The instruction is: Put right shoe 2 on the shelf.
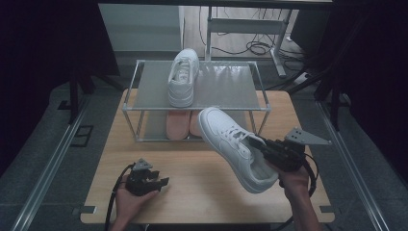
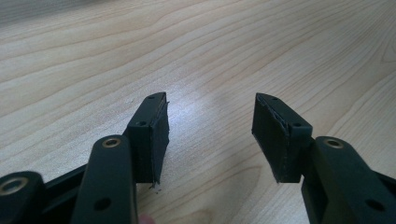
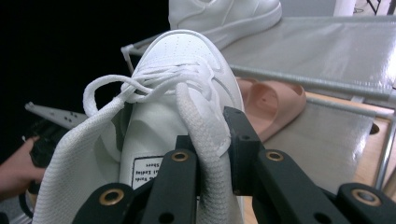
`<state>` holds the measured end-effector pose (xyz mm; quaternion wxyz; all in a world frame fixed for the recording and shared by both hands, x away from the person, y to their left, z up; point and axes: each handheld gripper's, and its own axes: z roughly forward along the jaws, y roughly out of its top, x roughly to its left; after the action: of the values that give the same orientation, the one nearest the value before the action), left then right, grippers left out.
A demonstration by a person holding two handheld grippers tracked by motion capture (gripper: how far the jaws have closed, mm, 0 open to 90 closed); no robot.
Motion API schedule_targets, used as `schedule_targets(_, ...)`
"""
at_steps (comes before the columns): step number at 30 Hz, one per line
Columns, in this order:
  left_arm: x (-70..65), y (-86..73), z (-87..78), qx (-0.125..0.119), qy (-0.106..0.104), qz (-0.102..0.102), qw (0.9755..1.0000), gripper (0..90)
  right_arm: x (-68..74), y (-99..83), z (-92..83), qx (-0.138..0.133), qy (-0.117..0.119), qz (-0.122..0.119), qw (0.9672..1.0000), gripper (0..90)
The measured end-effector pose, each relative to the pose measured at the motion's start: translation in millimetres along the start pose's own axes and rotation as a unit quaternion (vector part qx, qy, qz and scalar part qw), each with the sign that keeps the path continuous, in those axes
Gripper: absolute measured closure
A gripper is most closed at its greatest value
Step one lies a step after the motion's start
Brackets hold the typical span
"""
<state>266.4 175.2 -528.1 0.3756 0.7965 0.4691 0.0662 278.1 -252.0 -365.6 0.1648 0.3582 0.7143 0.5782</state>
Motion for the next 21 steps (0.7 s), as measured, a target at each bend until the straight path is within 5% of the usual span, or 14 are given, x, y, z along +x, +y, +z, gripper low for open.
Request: schedule_targets(21,0.5,-0.6,-1.0,-0.004,0.001,0.0,1.0,46.4,-25.1,52.3,32.1,-0.03,-0.047,0.038,0.9977,82.4)
